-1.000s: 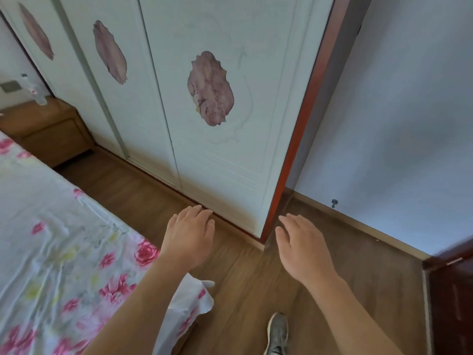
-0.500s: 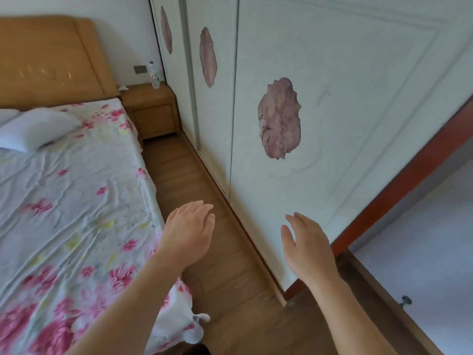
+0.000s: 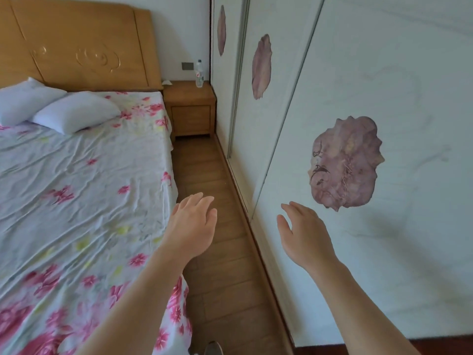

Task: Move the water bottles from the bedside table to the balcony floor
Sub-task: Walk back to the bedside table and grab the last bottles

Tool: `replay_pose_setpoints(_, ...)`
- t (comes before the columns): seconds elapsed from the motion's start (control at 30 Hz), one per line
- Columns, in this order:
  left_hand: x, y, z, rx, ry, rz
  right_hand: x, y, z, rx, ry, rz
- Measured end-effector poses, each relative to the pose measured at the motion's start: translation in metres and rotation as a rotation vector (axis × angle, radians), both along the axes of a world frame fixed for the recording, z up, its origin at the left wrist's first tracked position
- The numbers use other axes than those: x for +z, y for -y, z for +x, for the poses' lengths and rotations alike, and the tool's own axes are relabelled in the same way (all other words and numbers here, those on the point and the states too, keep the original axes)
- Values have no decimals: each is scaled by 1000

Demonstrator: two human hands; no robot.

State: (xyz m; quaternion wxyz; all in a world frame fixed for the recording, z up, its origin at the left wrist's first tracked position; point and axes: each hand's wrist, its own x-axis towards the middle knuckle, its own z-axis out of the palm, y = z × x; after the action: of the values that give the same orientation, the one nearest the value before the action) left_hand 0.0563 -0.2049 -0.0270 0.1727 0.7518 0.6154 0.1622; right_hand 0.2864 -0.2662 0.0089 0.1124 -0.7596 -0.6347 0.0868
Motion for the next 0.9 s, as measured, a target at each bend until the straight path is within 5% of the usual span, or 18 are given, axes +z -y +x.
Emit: replay_pose_setpoints(0.9, 30, -377, -6, 310, -140, -73, -14, -479, -4, 367, -80, -47)
